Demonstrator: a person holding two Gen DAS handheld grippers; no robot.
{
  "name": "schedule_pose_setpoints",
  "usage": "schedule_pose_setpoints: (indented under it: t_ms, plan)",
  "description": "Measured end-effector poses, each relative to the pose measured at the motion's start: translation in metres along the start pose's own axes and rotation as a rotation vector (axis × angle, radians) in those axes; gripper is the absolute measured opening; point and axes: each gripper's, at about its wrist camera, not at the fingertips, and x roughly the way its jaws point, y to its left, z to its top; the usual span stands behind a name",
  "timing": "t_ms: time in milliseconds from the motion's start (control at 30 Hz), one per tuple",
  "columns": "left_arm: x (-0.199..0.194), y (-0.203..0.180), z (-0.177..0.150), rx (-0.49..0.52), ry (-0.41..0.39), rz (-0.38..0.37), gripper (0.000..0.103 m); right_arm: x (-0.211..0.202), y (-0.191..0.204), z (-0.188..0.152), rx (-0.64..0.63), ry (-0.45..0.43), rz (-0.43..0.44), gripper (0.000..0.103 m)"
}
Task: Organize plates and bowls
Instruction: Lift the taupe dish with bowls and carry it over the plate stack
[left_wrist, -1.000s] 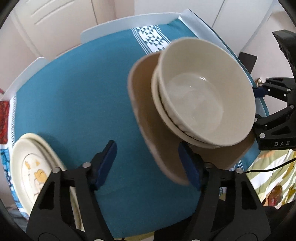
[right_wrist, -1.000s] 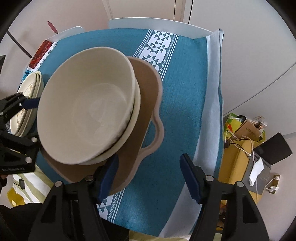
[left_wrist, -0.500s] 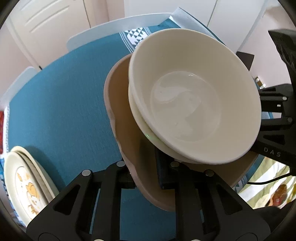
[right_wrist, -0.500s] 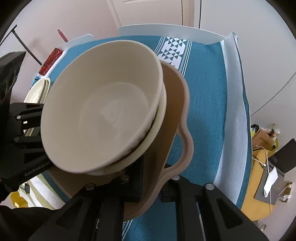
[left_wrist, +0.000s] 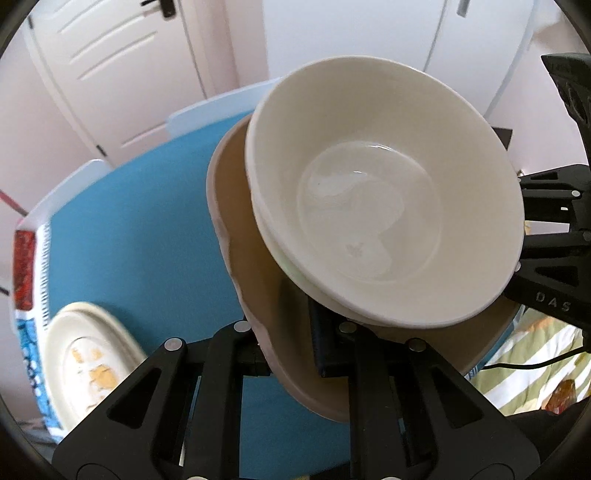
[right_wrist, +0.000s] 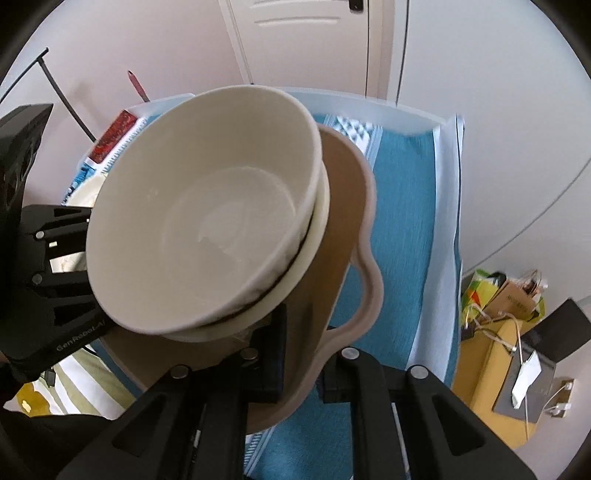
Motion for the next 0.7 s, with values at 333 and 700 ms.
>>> schedule_pose_setpoints:
  t_ms: [333,700]
  plan:
    - [-0.074,0.072,-0.028,-0.112,-0.05,0.076,0.012,-0.032,0.084,0.041,-0.123,-0.041,0.025,0.012]
    - [-0.085,0.184,-0.086,-0.103,0.009,0.076,0.012,0.008,0.201,0.058,-0.095,-0.014,0.041,0.012]
